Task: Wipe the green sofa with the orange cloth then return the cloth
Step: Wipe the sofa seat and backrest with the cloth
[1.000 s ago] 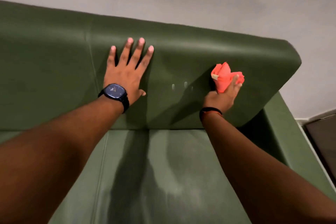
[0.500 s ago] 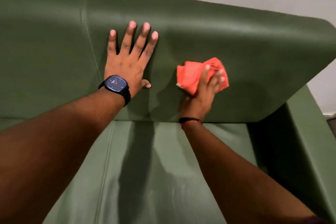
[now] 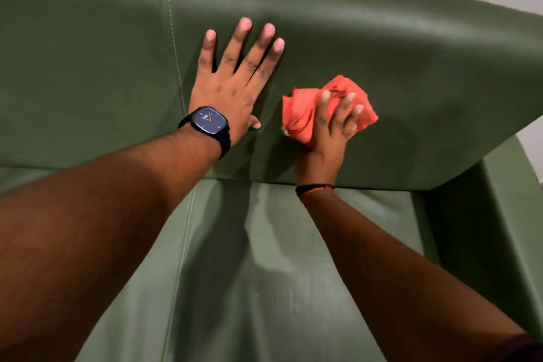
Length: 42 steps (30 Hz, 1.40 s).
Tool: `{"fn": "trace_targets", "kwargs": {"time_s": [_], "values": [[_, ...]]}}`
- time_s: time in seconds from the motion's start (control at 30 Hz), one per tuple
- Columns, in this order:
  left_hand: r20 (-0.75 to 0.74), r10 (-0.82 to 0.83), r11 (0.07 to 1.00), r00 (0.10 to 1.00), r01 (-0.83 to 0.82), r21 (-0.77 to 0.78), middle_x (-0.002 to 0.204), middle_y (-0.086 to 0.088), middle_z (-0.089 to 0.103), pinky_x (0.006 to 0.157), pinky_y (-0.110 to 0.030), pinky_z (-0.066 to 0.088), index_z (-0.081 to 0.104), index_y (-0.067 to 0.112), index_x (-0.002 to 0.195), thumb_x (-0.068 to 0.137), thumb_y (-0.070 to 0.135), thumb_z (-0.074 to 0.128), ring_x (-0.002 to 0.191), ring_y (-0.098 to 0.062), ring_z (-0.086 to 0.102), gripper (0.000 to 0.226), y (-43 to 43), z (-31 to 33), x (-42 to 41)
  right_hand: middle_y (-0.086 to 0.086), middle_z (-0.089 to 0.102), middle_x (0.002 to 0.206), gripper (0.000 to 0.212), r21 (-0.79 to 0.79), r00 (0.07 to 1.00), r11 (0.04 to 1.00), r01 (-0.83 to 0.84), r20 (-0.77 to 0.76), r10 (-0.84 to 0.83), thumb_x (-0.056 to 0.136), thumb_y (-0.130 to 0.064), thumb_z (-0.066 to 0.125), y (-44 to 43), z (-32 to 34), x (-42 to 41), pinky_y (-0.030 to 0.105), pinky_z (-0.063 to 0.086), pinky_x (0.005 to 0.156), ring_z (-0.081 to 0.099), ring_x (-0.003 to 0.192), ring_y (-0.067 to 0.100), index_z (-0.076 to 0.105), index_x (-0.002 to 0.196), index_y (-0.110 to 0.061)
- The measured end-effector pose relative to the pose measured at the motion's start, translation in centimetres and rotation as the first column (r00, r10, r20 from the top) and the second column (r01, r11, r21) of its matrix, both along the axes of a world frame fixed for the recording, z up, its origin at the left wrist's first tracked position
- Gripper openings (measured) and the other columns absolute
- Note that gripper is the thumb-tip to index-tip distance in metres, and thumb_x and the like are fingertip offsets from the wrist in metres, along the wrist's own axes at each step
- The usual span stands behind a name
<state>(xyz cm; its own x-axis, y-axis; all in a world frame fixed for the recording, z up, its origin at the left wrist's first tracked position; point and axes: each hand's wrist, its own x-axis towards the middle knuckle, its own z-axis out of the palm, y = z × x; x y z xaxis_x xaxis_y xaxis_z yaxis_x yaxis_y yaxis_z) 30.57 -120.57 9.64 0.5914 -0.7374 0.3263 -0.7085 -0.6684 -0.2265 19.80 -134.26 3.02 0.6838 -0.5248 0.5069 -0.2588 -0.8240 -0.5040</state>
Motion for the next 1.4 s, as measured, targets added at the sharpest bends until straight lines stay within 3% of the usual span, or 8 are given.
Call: {"fn": "trace_targets", "kwargs": {"time_s": [0.17, 0.37, 0.63, 0.83, 1.07, 1.13, 1.27, 1.4], "values": [[0.006, -0.005, 1.000, 1.000, 0.005, -0.002, 0.159, -0.004, -0.002, 0.108, -0.059, -0.004, -0.011, 0.018, 0.147, 0.055, 0.052, 0.080, 0.143, -0.035, -0.001, 0.134, -0.1, 0.0, 0.0, 0.028, 0.044, 0.139, 0.041, -0.328, 0.934, 0.877, -0.350, -0.191, 0.302, 0.090, -0.008, 0.044, -3.7, -0.3, -2.3, 0.065, 0.027, 0.102, 0.026, 0.132, 0.043, 0.049, 0.131, -0.013], [-0.100, 0.037, 0.999, 0.994, -0.035, 0.021, 0.159, -0.004, -0.003, 0.112, -0.056, 0.001, -0.008, 0.018, 0.148, 0.062, 0.038, 0.081, 0.143, -0.035, -0.003, 0.125, 0.6, -2.3, -2.4, 0.032, 0.024, 0.148, 0.066, 0.103, 0.999, 0.994, -0.036, 0.009, 0.035, 0.079, -0.037, 0.046, -2.3, 1.4, -1.7, 0.059, 0.030, 0.107, 0.012, 0.138, 0.047, 0.039, 0.137, -0.007], [-0.640, 0.118, 0.971, 0.760, 0.046, 0.233, 0.153, 0.001, -0.025, 0.113, -0.044, -0.008, -0.024, 0.019, 0.143, 0.070, 0.072, 0.052, 0.139, -0.019, -0.024, 0.118, 7.3, -12.5, -16.9, 0.018, 0.021, 0.150, 0.085, 0.175, 0.958, 0.975, -0.137, -0.228, 0.175, 0.061, 0.024, 0.044, -1.7, -5.9, -14.8, 0.064, 0.024, 0.109, 0.010, 0.139, 0.026, 0.034, 0.140, -0.006], [-0.760, 0.337, 0.919, 0.556, -0.018, 0.394, 0.153, 0.003, -0.029, 0.113, -0.051, -0.006, -0.033, 0.025, 0.137, 0.050, 0.080, 0.062, 0.140, -0.023, -0.023, 0.140, 10.7, -18.5, -25.3, 0.018, 0.022, 0.153, 0.080, 0.220, 0.839, 0.970, 0.101, -0.543, 0.036, 0.071, 0.018, 0.052, 0.7, -12.1, -25.9, 0.060, 0.023, 0.111, 0.012, 0.140, 0.040, 0.033, 0.141, -0.015], [-0.731, 0.361, 0.905, 0.579, -0.027, 0.426, 0.154, 0.005, -0.026, 0.111, -0.057, -0.005, -0.030, 0.025, 0.140, 0.032, 0.088, 0.056, 0.140, -0.020, -0.023, 0.151, 12.3, -20.8, -25.8, 0.016, 0.032, 0.150, 0.070, 0.188, 0.789, 0.972, 0.140, -0.615, 0.005, 0.076, 0.001, 0.065, 7.3, -14.6, -25.9, 0.059, 0.017, 0.110, 0.019, 0.139, 0.043, 0.039, 0.139, -0.017], [-0.724, 0.364, 0.906, 0.586, -0.043, 0.420, 0.154, 0.005, -0.026, 0.111, -0.057, -0.006, -0.031, 0.026, 0.139, 0.029, 0.091, 0.052, 0.140, -0.020, -0.023, 0.152, 12.6, -21.1, -25.8, 0.016, 0.039, 0.146, 0.073, 0.203, 0.762, 0.979, -0.017, -0.631, 0.144, 0.069, 0.002, 0.068, 10.1, -14.4, -25.1, 0.061, 0.025, 0.107, 0.026, 0.136, 0.046, 0.044, 0.136, -0.017], [-0.717, 0.369, 0.912, 0.591, -0.082, 0.402, 0.157, 0.002, -0.020, 0.110, -0.060, -0.003, -0.024, 0.022, 0.142, 0.028, 0.092, 0.045, 0.142, -0.022, -0.018, 0.151, 13.2, -21.3, -25.9, 0.012, 0.058, 0.131, 0.072, 0.183, 0.582, 0.861, -0.474, -0.668, 0.463, 0.059, -0.040, 0.082, 13.5, -13.9, -25.3, 0.067, 0.044, 0.089, 0.048, 0.121, 0.044, 0.058, 0.123, -0.019], [-0.723, 0.371, 0.915, 0.582, -0.096, 0.392, 0.155, 0.003, -0.023, 0.111, -0.057, -0.005, -0.029, 0.024, 0.141, 0.025, 0.095, 0.044, 0.141, -0.021, -0.020, 0.154, 13.9, -21.2, -26.0, 0.017, 0.061, 0.127, 0.063, 0.073, 0.605, 0.811, -0.581, -0.628, 0.490, 0.061, -0.015, 0.086, 9.1, -13.6, -26.9, 0.067, 0.045, 0.085, 0.052, 0.116, 0.047, 0.061, 0.119, -0.014]]}}
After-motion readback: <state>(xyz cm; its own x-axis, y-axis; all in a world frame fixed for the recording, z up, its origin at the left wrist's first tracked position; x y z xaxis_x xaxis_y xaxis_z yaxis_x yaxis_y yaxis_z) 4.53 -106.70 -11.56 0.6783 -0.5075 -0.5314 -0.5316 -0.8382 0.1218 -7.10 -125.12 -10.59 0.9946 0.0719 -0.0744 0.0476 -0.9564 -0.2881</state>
